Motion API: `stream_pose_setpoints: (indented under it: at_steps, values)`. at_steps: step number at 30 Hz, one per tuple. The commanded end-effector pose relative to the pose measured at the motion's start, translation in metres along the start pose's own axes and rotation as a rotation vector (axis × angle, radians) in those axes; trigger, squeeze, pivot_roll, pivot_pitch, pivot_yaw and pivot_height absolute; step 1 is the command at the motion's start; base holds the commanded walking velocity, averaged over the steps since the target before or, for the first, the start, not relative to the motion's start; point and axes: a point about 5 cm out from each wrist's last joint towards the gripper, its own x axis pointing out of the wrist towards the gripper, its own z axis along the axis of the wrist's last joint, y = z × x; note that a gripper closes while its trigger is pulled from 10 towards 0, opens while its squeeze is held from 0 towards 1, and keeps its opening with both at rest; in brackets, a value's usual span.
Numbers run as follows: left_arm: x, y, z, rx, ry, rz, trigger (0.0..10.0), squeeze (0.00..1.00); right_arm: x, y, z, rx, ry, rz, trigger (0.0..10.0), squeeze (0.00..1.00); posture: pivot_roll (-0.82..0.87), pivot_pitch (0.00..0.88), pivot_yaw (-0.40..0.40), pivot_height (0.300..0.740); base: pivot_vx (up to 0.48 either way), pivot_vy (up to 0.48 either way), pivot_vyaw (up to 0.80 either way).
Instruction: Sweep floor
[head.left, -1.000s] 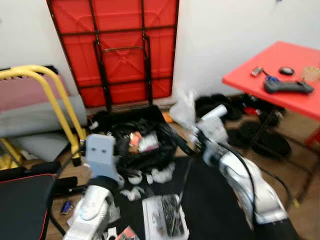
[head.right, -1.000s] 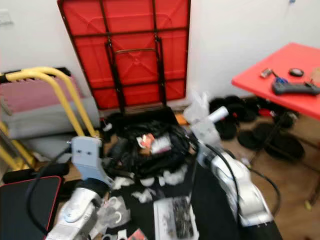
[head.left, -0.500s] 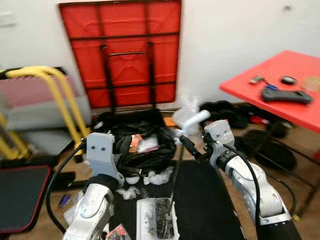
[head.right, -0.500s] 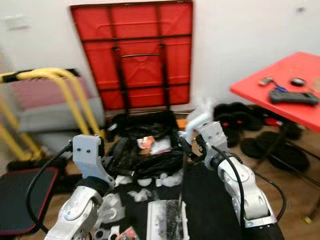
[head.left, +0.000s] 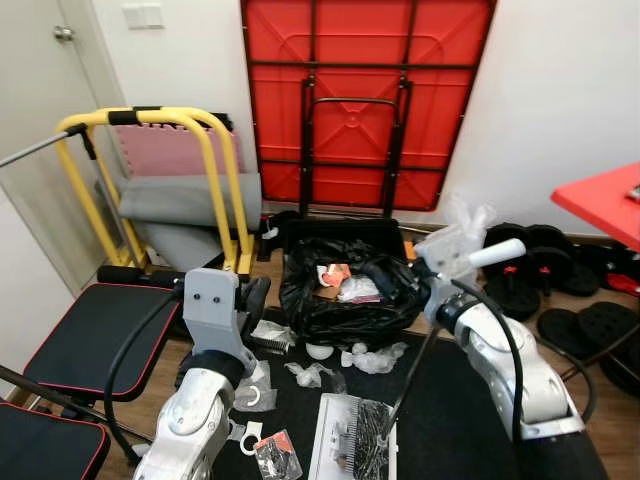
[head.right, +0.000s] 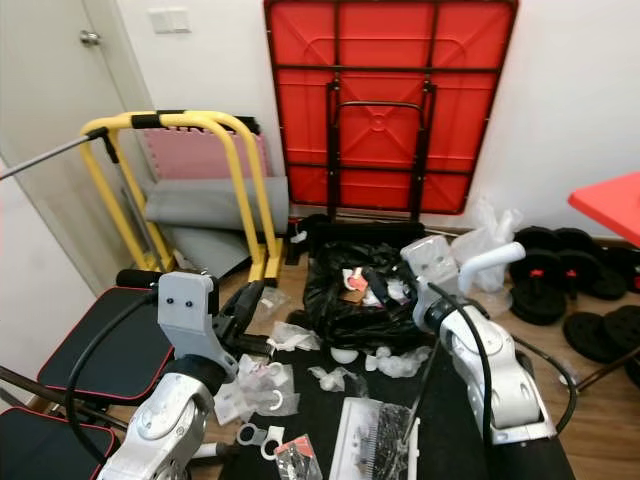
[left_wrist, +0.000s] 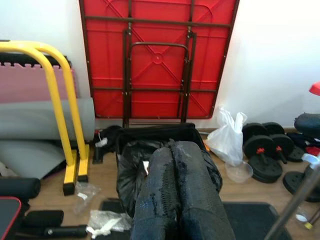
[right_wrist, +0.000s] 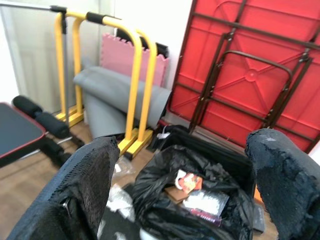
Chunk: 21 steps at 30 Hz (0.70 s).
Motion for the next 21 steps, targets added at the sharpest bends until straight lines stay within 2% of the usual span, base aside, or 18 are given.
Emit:
stream_pose_setpoints:
  at_steps: [1, 9, 13, 21]
  values:
    - [0.001, -0.004, -0.005, 0.008, 0.027, -0.058, 10.0, 0.00, 0.001, -0.005, 0.000, -0.008, -0.005, -0.027, 10.0, 0.00, -0.11, 0.000, -0.051, 0.740, 0.000, 0.000, 0.00]
    - [0.005, -0.007, -0.006, 0.018, 0.024, -0.084, 10.0, 0.00, 0.001, 0.004, -0.002, -0.009, -0.016, -0.005, 10.0, 0.00, -0.12, 0.000, -0.040, 0.740, 0.000, 0.000, 0.00]
    - [0.004, -0.005, -0.006, 0.040, 0.026, -0.078, 10.0, 0.00, 0.002, 0.005, -0.002, -0.014, -0.016, -0.004, 10.0, 0.00, -0.12, 0.000, -0.038, 0.740, 0.000, 0.000, 0.00]
    - [0.001, -0.003, -0.006, 0.029, 0.027, -0.080, 10.0, 0.00, 0.003, 0.005, -0.002, -0.008, -0.022, -0.009, 10.0, 0.00, -0.11, 0.000, -0.039, 0.740, 0.000, 0.000, 0.00]
